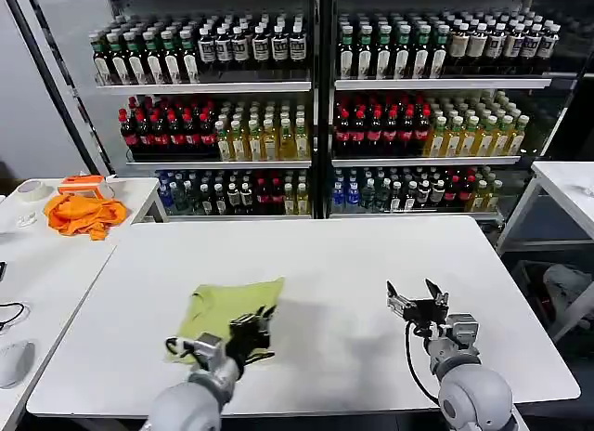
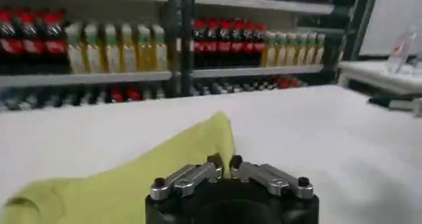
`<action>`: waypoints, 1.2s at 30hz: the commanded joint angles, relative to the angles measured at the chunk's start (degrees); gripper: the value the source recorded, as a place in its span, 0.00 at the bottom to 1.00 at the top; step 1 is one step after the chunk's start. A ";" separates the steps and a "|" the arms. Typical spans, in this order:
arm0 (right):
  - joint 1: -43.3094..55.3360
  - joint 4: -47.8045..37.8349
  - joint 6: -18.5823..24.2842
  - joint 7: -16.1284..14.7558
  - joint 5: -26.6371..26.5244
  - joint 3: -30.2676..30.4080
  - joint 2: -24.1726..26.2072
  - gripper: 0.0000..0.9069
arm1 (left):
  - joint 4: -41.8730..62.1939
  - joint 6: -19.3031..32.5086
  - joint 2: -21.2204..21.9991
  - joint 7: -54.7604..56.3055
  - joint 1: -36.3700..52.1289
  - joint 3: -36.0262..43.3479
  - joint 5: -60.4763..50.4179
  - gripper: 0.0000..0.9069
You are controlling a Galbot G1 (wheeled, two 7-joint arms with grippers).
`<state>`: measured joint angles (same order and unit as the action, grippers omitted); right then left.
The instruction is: Fold and organize the clothes.
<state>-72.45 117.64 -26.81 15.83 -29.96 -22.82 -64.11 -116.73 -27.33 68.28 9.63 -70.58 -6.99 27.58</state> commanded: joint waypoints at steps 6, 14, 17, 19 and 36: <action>2.47 -0.93 1.15 -0.34 -3.22 5.50 -1.62 1.00 | 3.55 8.73 11.61 4.01 0.31 3.46 8.41 1.00; 5.95 -4.75 1.12 1.76 -12.12 15.18 -4.99 1.00 | -3.60 9.00 11.70 6.00 -8.42 -7.17 10.46 1.00; 7.06 -6.19 -0.09 2.89 -15.78 18.79 -6.41 1.00 | -5.73 9.30 10.60 6.31 -11.23 -12.24 10.79 1.00; 8.16 -7.38 -0.71 4.08 -17.77 21.13 -7.67 1.00 | -6.80 9.48 9.45 6.58 -12.96 -15.52 11.41 1.00; 13.86 -14.22 -2.35 10.92 -18.57 28.54 -12.91 0.43 | -9.73 9.75 8.50 6.75 -16.94 -22.11 11.01 1.00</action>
<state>-61.35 106.45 -28.45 23.55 -46.22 1.23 -74.71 -124.83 -18.08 76.84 16.05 -84.83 -24.64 38.01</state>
